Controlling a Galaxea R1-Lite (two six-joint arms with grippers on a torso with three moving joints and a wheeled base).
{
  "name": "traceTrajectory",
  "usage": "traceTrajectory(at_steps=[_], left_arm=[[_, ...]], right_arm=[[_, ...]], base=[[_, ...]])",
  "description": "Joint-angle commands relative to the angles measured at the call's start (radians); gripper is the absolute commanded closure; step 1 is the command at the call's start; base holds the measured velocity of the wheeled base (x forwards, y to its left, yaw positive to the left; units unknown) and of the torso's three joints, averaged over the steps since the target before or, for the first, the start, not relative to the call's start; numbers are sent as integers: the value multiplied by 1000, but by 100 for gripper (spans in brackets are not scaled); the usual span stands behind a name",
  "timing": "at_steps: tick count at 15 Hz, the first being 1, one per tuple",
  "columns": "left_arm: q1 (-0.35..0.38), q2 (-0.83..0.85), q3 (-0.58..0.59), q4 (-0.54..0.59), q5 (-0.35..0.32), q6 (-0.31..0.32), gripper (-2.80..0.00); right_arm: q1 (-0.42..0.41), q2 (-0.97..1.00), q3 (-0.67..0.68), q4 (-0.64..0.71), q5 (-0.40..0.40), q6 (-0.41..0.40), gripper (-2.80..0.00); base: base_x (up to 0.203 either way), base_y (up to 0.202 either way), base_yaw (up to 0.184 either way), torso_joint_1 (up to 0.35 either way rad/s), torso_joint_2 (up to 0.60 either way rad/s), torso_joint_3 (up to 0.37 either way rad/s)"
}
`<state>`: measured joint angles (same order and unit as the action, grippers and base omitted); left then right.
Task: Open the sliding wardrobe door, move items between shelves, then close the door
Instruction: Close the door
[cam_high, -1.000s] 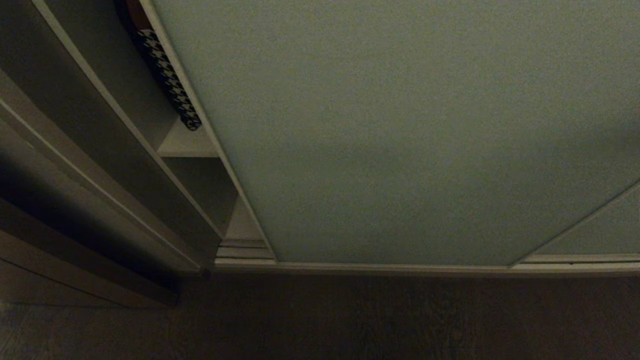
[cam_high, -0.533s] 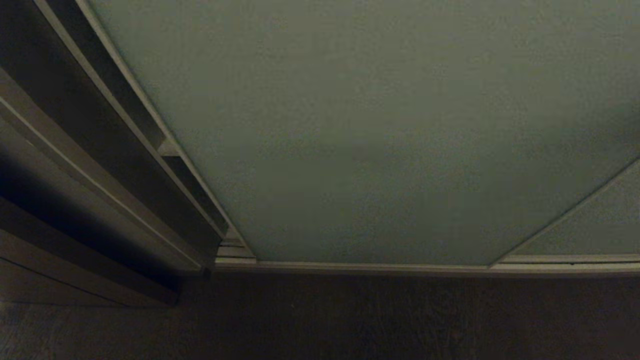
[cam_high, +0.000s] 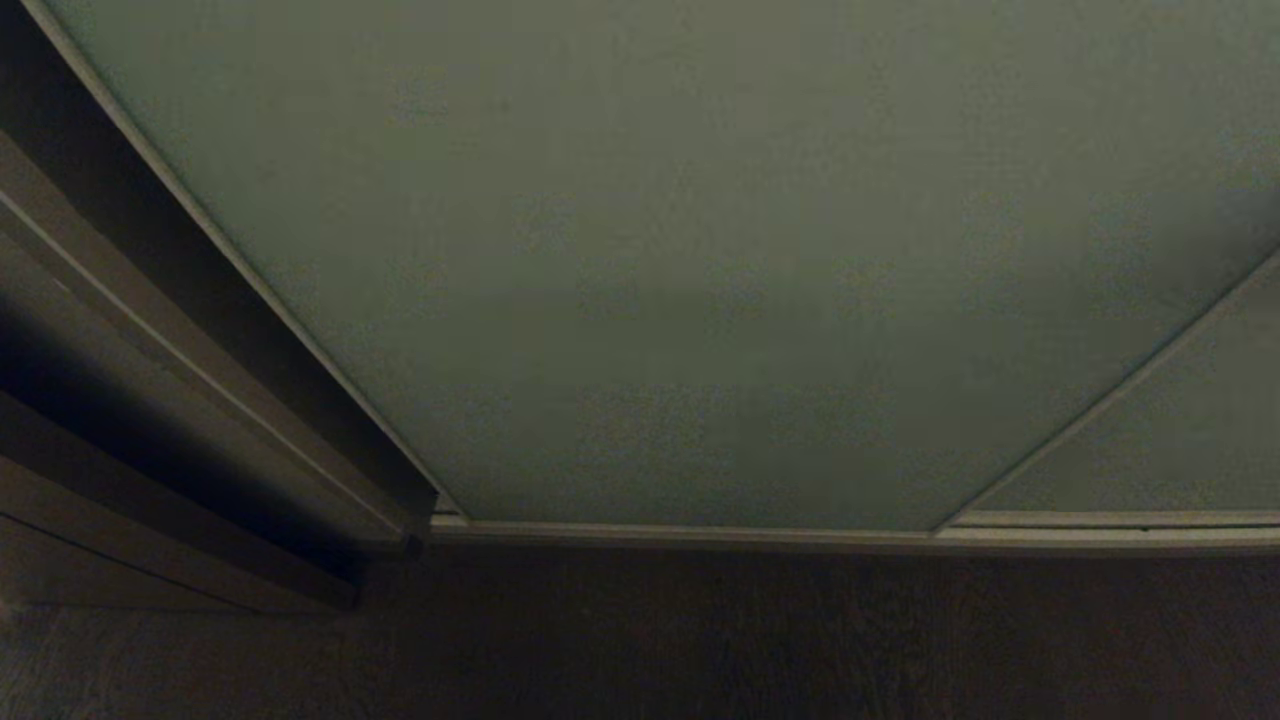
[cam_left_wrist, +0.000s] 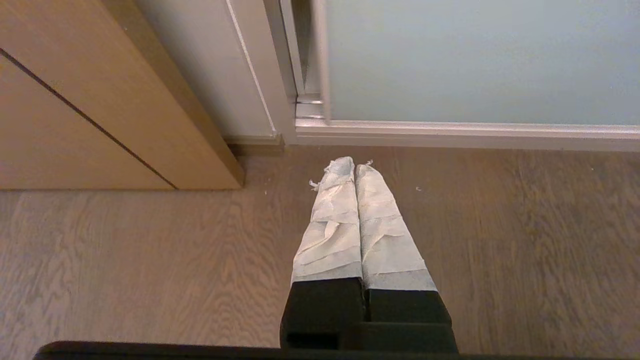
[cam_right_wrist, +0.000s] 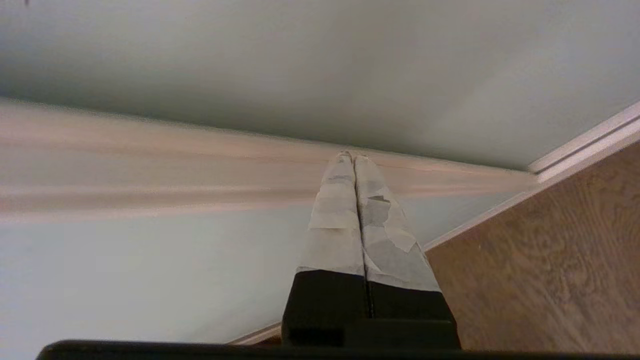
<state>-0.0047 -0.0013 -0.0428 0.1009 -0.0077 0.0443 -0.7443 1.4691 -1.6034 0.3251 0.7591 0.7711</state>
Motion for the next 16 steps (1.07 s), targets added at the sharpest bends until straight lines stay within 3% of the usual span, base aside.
traceTrajectory(at_steps=[1, 5, 16], left_arm=[[0, 1, 0, 0, 0, 0, 0], [0, 1, 0, 0, 0, 0, 0], [0, 1, 0, 0, 0, 0, 0]], right_arm=[[7, -12, 14, -1, 6, -1, 0], [100, -16, 67, -46, -4, -41, 0], [180, 5, 45, -49, -17, -41, 0]], base=[[0, 0, 0, 0, 0, 0], [0, 0, 0, 0, 0, 0], [0, 0, 0, 0, 0, 0]])
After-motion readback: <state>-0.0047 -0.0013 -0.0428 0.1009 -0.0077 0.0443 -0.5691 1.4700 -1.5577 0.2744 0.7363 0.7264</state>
